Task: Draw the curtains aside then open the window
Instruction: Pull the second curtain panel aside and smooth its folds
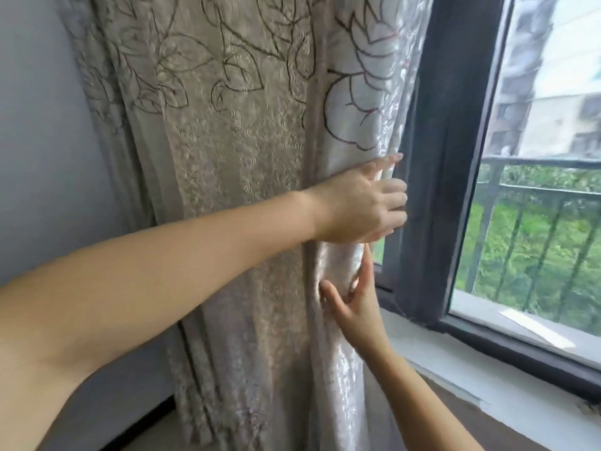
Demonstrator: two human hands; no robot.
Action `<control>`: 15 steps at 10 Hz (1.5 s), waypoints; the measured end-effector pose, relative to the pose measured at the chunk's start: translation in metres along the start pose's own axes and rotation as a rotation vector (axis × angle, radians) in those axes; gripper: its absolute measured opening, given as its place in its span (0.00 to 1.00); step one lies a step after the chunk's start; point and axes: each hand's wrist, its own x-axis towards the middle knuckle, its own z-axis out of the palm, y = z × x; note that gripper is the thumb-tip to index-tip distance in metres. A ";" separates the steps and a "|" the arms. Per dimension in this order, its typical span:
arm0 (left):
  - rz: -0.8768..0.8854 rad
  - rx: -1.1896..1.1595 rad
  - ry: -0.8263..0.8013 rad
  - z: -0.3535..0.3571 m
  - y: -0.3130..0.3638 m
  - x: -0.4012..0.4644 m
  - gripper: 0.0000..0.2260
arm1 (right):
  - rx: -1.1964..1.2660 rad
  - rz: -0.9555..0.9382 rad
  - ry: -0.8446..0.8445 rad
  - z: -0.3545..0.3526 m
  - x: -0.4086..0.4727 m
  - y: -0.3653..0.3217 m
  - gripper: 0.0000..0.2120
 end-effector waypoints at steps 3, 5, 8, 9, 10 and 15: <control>-0.068 0.241 0.034 0.132 -0.089 -0.075 0.18 | -0.348 -0.131 0.046 0.113 0.083 0.030 0.21; -0.237 0.273 0.098 0.210 -0.139 -0.137 0.25 | -0.322 -0.227 0.027 0.214 0.148 0.065 0.19; -0.403 0.253 0.032 0.353 -0.220 -0.237 0.22 | -0.250 -0.266 -0.100 0.377 0.253 0.139 0.21; -0.447 0.245 0.015 0.399 -0.238 -0.273 0.22 | -0.267 -0.269 -0.115 0.432 0.283 0.164 0.18; -0.466 0.243 0.031 0.441 -0.257 -0.312 0.21 | -0.283 -0.254 -0.129 0.490 0.306 0.187 0.20; -0.486 0.216 0.139 0.646 -0.382 -0.462 0.18 | -0.349 -0.282 -0.008 0.738 0.437 0.257 0.23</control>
